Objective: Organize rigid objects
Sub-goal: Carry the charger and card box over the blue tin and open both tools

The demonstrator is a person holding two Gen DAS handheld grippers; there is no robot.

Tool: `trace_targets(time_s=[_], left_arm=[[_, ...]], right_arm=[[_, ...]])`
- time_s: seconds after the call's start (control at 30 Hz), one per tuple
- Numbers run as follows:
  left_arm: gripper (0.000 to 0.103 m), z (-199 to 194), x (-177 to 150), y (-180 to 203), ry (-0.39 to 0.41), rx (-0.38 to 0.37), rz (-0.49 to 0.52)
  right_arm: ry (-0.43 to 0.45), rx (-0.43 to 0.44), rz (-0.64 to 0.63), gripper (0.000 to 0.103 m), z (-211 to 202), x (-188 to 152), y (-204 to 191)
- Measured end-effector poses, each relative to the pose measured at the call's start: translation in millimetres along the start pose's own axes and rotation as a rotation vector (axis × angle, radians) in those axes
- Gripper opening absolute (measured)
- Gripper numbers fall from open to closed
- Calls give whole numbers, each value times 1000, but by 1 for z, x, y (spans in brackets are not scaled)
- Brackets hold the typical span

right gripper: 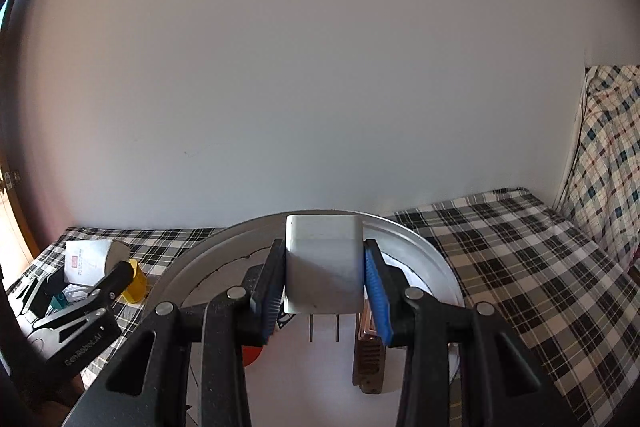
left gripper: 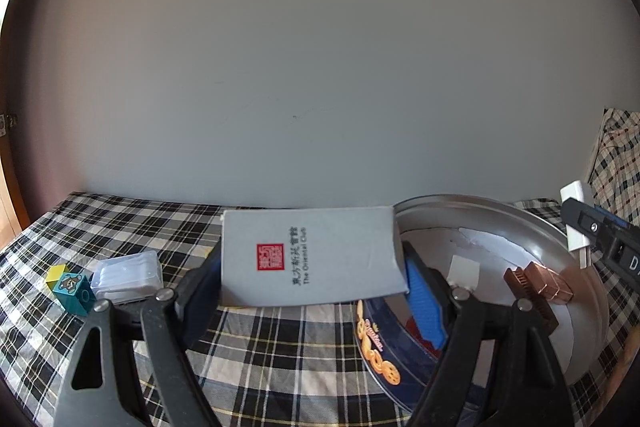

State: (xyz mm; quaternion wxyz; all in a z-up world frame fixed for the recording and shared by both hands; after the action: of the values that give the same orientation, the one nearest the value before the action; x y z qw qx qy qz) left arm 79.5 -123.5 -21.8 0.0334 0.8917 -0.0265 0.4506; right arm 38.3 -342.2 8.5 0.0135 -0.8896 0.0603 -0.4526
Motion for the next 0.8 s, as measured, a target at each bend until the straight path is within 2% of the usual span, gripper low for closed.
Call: trace_targets(time_s=[0.2, 0.8], left_arm=[[82, -1, 0, 15, 12, -5, 9], [82, 4, 0, 62, 2, -64, 49]], right_arm=[[29, -41, -52, 40, -4, -1, 2], [20, -92, -14, 40, -6, 5, 38]])
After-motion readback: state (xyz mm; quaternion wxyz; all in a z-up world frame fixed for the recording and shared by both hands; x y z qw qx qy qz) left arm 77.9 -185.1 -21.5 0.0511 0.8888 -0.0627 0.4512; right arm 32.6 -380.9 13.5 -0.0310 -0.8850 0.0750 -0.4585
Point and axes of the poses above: each gripper's, at about its wrist camera, not at the fingertips, and z roughly the way its jaws point, y to its right, x to its top, the point moved 4 cm from there along z, roughly the way its jaws point, and after that the axes turned 15 degrees about -y, right-handed, at the moved point
